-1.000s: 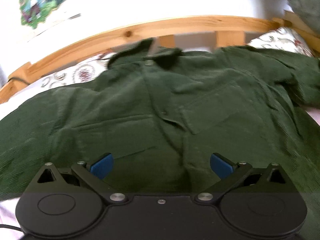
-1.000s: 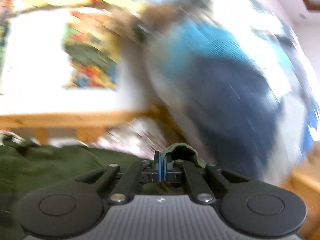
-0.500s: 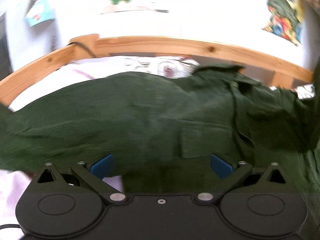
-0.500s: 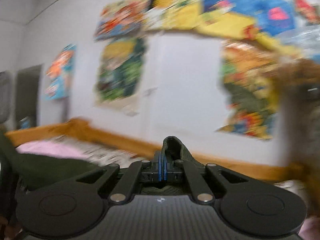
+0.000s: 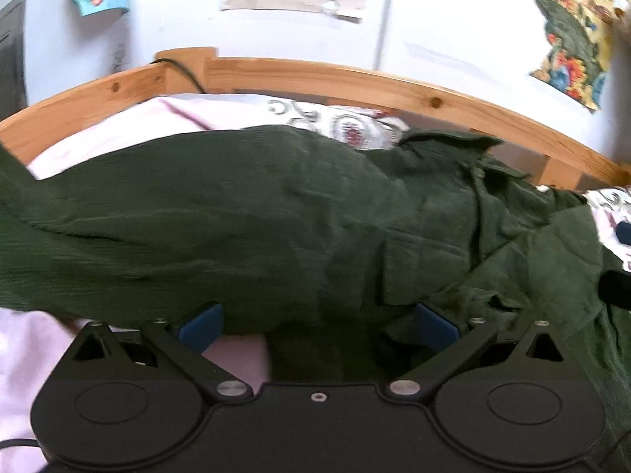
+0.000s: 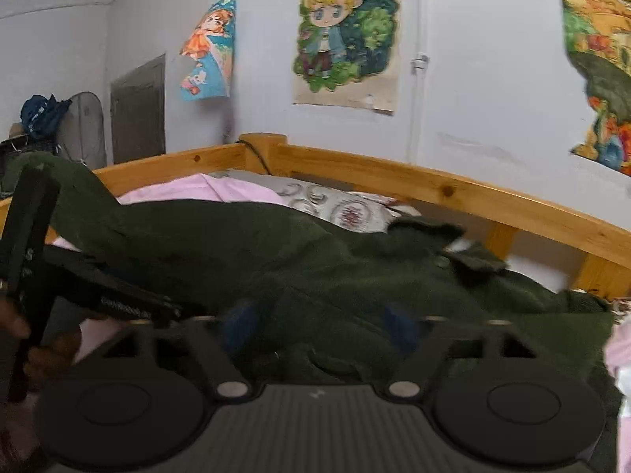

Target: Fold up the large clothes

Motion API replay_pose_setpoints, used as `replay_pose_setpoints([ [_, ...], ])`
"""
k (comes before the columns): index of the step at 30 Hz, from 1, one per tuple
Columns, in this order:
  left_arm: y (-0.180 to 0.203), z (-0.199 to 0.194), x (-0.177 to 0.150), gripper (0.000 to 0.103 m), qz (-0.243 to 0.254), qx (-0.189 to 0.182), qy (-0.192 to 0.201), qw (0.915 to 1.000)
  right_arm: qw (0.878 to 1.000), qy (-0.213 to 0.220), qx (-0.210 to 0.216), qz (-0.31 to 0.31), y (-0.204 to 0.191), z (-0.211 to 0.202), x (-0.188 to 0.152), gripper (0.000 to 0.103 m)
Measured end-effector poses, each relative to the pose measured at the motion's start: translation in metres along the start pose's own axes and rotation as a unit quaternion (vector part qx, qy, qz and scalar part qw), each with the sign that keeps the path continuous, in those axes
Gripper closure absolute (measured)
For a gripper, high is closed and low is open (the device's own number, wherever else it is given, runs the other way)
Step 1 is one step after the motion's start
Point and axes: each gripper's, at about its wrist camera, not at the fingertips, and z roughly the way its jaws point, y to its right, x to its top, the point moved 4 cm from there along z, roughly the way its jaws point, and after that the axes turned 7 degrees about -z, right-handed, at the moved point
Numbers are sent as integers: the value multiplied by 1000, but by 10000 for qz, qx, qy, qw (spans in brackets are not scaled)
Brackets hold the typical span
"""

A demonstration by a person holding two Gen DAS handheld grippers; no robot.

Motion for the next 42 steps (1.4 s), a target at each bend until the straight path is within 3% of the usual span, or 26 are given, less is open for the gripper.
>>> replay_pose_setpoints([
  [2, 9, 3, -5, 1, -119, -151, 51, 9998, 9999, 94, -43, 107, 25, -9, -10, 0],
  [6, 28, 8, -10, 1, -503, -1016, 4, 9936, 9975, -130, -82, 690, 87, -22, -31, 0],
  [8, 39, 18, -8, 1, -393, -1116, -37, 9930, 9965, -65, -209, 812, 115, -29, -41, 0],
  [12, 58, 46, -7, 1, -144, -875, -312, 9956, 9928, -121, -912, 771, 175, -28, -60, 0],
  [15, 66, 69, -14, 16, 28, -308, -625, 9976, 9834, -291, -1334, 1198, 230, -9, -64, 0],
  [17, 70, 75, -19, 17, 94, -97, -676, 9976, 9772, -443, -1462, 1477, 263, 11, -65, 0],
  [20, 76, 79, -26, 22, 335, 303, -638, 9969, 9705, -639, -1354, 1892, 304, 43, -66, 9],
  [22, 76, 80, -31, 29, 392, 346, -676, 9963, 9629, -760, -1292, 2243, 324, 60, -68, 15],
  [25, 81, 82, -34, 53, 450, 204, -772, 9958, 9509, -1044, -1114, 2693, 339, 83, -69, 33],
  [27, 85, 80, -35, 66, 555, 153, -717, 9958, 9448, -1192, -1174, 2819, 342, 91, -67, 64],
  [28, 89, 78, -35, 67, 652, 166, -655, 9956, 9429, -1271, -1318, 2782, 343, 93, -65, 72],
  [29, 91, 78, -35, 71, 721, 180, -611, 9954, 9428, -1384, -1473, 2649, 342, 94, -61, 87],
  [30, 93, 75, -37, 73, 764, 172, -578, 9952, 9463, -1506, -1620, 2357, 340, 95, -54, 92],
  [34, 103, 69, -35, 77, 777, -43, -523, 9956, 9532, -2071, -2179, 309, 314, 97, -22, 95],
  [37, 112, 72, -39, 77, 952, 135, -532, 9939, 9428, -2132, -2421, -836, 300, 112, -10, 97],
  [38, 113, 76, -40, 78, 969, 247, -513, 9937, 9389, -2173, -2494, -954, 303, 120, -14, 97],
  [40, 105, 82, -38, 78, 762, 354, -474, 9953, 9493, -2108, -2307, -340, 313, 124, -24, 97],
  [41, 99, 86, -35, 78, 588, 355, -541, 9962, 9525, -1990, -2305, 16, 316, 117, -28, 89],
  [42, 94, 86, -33, 78, 474, 301, -623, 9965, 9557, -1865, -2272, 169, 316, 108, -33, 72],
])
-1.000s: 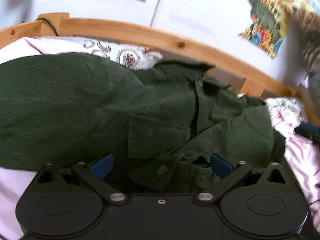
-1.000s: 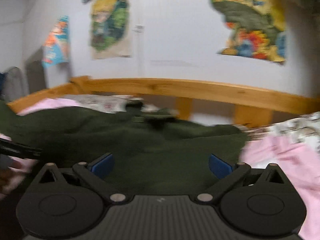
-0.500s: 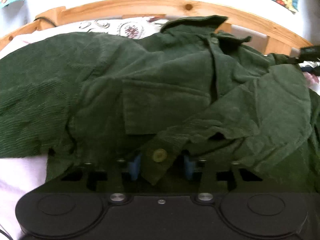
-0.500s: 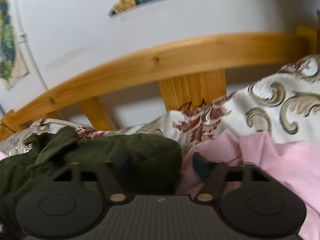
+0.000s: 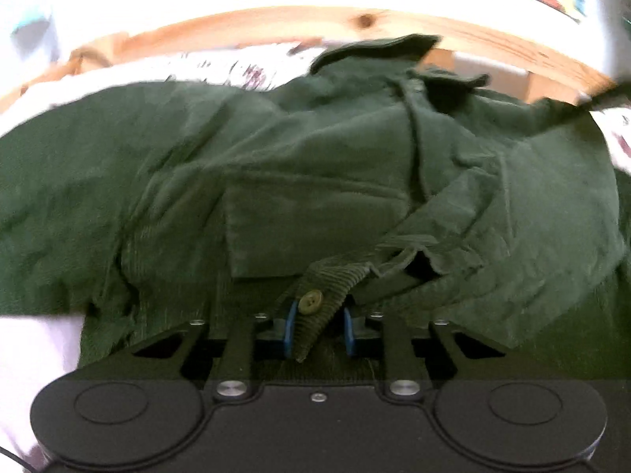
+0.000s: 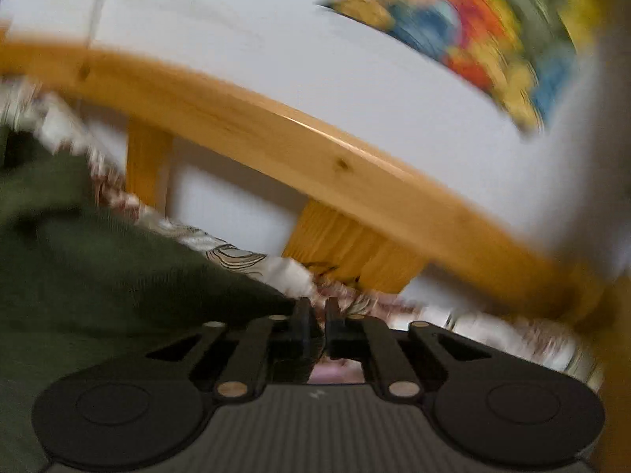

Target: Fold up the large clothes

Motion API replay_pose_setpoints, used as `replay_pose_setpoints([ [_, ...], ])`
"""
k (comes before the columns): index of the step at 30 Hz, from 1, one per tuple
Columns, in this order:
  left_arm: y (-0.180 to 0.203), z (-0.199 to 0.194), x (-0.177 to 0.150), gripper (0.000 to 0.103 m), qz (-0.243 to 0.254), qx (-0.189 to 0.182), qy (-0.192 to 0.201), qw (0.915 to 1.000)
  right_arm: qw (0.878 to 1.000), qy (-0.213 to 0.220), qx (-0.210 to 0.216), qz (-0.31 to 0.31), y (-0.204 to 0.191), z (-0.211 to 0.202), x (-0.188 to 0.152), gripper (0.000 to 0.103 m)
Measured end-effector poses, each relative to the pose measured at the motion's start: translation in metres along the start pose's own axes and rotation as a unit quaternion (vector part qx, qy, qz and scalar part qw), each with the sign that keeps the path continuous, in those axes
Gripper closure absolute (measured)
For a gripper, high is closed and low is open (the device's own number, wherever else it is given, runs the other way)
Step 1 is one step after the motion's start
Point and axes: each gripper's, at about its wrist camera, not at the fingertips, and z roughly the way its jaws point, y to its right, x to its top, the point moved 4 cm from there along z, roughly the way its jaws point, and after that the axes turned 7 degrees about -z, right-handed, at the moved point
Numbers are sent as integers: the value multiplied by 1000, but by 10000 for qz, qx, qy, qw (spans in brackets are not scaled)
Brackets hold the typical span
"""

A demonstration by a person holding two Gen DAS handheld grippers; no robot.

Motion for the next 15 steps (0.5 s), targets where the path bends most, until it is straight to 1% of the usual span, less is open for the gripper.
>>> replay_pose_setpoints([
  [1, -3, -1, 1, 78, -60, -99, -23, 9999, 9999, 116, 101, 12, 1, -11, -10, 66],
  [2, -4, -3, 1, 78, -16, -151, 12, 9999, 9995, 248, 165, -82, 1, -23, -19, 60],
  [3, -4, -4, 1, 78, 66, -162, 32, 9998, 9985, 410, 211, -292, -1, -39, -31, 59],
  [5, -3, -4, -1, 78, 144, -177, 24, 9997, 9936, 588, 206, -942, -11, -69, -56, 57],
  [7, -2, -5, -2, 78, 128, -162, 37, 9998, 9835, 709, 272, -1644, -27, -93, -85, 55],
  [9, -3, -4, 0, 78, 39, -147, 29, 9999, 9681, 780, 348, -2354, -47, -106, -108, 53],
  [11, -3, -5, 0, 78, -38, -148, 4, 9999, 9484, 705, 292, -3078, -69, -105, -128, 52],
  [13, -3, -7, 1, 78, -9, -122, 21, 9999, 9306, 798, -45, -3571, -85, -94, -135, 52],
  [14, -2, -9, 1, 78, 13, -105, 45, 9999, 9237, 939, -235, -3707, -91, -89, -134, 52],
  [15, 0, -11, 1, 78, 35, -83, 70, 9999, 9204, 1023, -309, -3761, -95, -86, -131, 52],
])
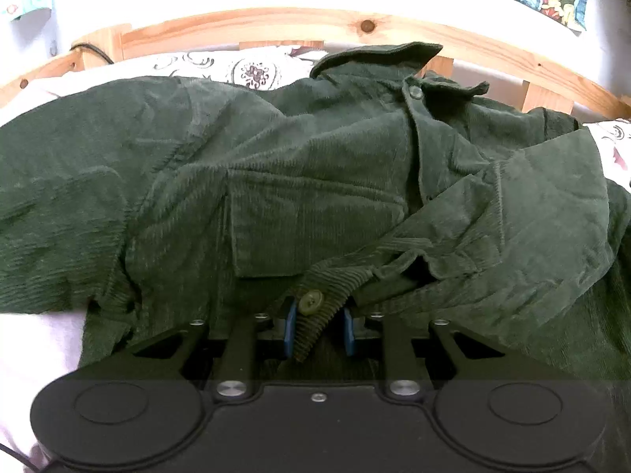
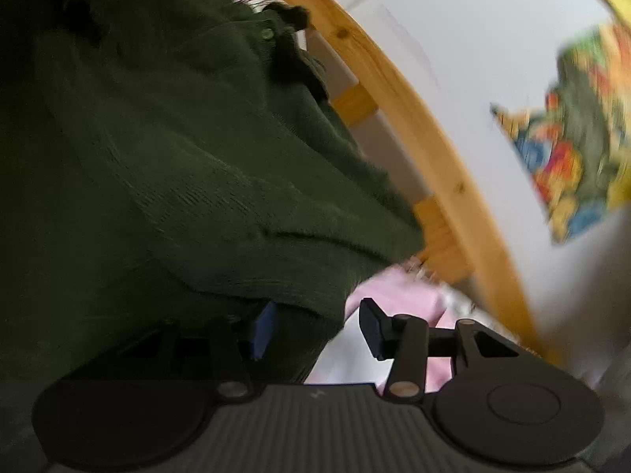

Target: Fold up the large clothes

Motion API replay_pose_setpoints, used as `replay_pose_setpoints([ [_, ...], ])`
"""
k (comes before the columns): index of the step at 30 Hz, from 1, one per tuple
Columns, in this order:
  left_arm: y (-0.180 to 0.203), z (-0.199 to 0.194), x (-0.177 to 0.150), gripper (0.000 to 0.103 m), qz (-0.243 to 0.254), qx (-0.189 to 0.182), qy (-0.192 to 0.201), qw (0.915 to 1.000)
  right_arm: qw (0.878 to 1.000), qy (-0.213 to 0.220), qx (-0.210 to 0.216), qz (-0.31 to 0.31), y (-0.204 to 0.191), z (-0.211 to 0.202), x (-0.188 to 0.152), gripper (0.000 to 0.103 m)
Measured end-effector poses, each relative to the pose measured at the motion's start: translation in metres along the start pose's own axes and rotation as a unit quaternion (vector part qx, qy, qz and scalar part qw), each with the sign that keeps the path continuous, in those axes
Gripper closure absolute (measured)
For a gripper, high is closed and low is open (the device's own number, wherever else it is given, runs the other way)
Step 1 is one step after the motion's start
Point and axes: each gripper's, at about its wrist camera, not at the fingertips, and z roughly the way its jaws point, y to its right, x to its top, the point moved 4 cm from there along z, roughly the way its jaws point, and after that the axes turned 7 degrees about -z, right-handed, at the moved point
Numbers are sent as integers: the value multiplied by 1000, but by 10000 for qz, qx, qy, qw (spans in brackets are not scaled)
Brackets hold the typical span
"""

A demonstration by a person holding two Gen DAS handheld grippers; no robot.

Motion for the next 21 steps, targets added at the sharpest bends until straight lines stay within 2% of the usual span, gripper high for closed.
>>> replay_pose_setpoints([
  [1, 1, -3, 0, 78, 16, 23, 21, 10000, 9999, 2, -98, -61, 0, 5, 3, 52],
  [2, 2, -6, -1, 79, 13, 23, 52, 10000, 9998, -20, -174, -78, 2, 9, 6, 63],
  [3, 3, -9, -1, 79, 7, 1, 90, 10000, 9999, -46, -105, 4, 6, 11, 7, 94],
  [4, 4, -11, 0, 79, 8, 15, 134, 9999, 9998, -54, 3, 172, 10, 10, 7, 99],
  [6, 4, -16, 0, 80, -3, 74, 240, 9997, 9987, -13, -80, 495, 22, 0, 2, 99],
  [8, 5, -16, -2, 80, -46, 82, 230, 9997, 9938, -5, -148, 1098, 38, -14, -9, 100],
  [11, 13, -9, -14, 80, 19, -100, 69, 9999, 9703, -205, 178, 2404, 54, -14, -34, 100],
  [14, 27, -3, -28, 79, 649, 104, 217, 9976, 9519, -554, 488, 2974, 45, 7, -52, 98],
  [16, 29, -4, -32, 77, 853, 92, 136, 9962, 9449, -639, 647, 3143, 41, 13, -58, 95],
  [17, 28, -6, -32, 74, 924, 32, 123, 9956, 9469, -625, 641, 3089, 41, 10, -57, 89],
  [18, 26, -10, -32, 71, 953, -25, 137, 9954, 9490, -632, 580, 3035, 45, 6, -55, 75],
  [20, 19, -16, -31, 63, 918, -199, 131, 9955, 9458, -573, 606, 3140, 58, -4, -54, 63],
  [21, 14, -18, -31, 57, 870, -275, 113, 9958, 9434, -536, 625, 3212, 62, -11, -53, 60],
])
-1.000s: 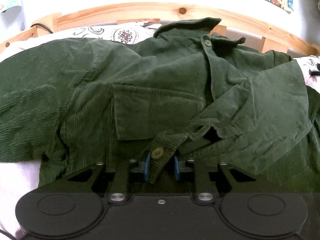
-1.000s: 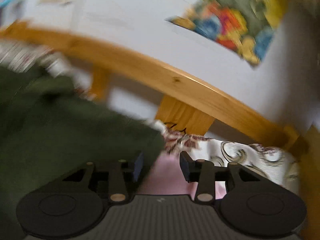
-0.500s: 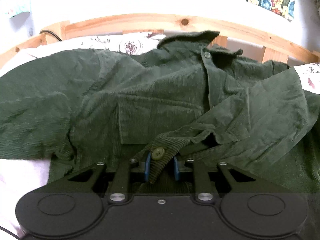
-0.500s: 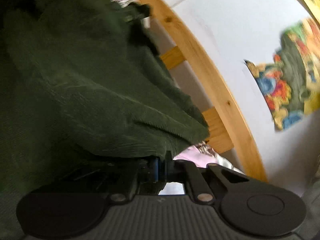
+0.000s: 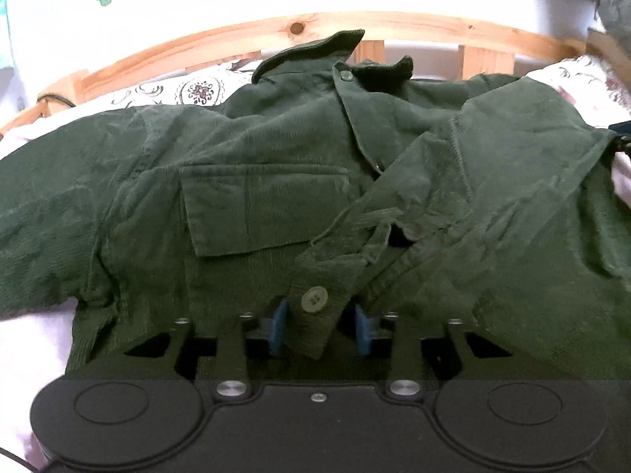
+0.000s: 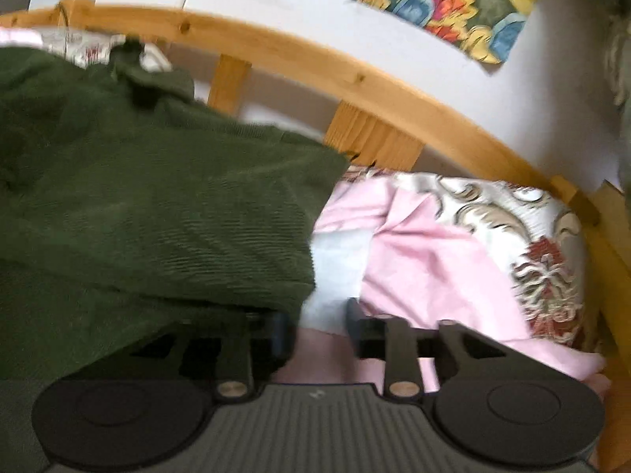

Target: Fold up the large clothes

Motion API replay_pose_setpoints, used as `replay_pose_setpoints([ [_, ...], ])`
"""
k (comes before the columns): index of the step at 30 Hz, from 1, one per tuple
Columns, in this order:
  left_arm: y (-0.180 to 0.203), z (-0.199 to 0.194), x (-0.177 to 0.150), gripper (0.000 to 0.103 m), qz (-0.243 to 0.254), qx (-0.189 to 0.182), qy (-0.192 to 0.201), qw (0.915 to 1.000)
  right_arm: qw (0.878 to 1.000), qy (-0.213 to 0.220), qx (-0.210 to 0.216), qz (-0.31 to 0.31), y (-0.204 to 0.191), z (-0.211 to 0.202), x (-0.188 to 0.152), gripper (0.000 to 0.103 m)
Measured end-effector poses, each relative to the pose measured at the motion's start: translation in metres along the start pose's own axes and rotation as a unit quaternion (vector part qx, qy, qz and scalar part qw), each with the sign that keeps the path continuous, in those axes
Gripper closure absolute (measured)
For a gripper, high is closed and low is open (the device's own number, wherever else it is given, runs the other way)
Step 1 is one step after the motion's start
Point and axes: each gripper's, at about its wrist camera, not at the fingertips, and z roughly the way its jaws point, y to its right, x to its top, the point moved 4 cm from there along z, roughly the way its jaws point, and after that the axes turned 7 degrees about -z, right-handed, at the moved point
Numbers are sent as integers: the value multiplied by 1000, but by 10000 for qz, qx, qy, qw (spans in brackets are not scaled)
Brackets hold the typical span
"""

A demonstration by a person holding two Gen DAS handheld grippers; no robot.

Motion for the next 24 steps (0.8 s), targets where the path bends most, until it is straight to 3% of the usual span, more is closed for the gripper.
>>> replay_pose_setpoints([
  [1, -4, -3, -1, 54, -54, -61, -7, 10000, 9999, 56, 45, 82, 3, -9, 3, 59],
  [4, -16, -15, 3, 30, -348, -264, 35, 9990, 9973, 225, 429, 546, 13, -24, 11, 46],
  [5, -23, -21, 4, 18, -514, -378, 77, 9979, 9955, 262, 554, 725, 18, -28, 12, 34],
  [9, -39, -38, 8, 9, -889, -545, 249, 9942, 9858, 600, 676, 1418, 33, -33, 24, 19],
  [12, -45, -36, 18, 4, -1132, -507, 389, 9915, 9889, 686, 114, 1315, 31, -11, 41, 5],
  [15, -41, -19, 31, 4, -1227, -248, 445, 9911, 9887, 771, -753, 1043, 26, 29, 56, 0],
  [17, -33, -2, 27, 5, -995, -47, 474, 9939, 9856, 666, -1253, 924, 24, 57, 59, 0],
  [20, -31, 18, 10, 6, -980, 320, 31, 9947, 9855, 365, -1565, 544, 18, 95, 52, 1],
  [22, -32, 25, -5, 6, -1134, 343, -184, 9928, 9861, 264, -1608, 320, 11, 109, 44, 1],
  [24, -32, 24, -11, 5, -1137, 332, -65, 9929, 9837, 479, -1734, -21, 5, 112, 38, 1],
])
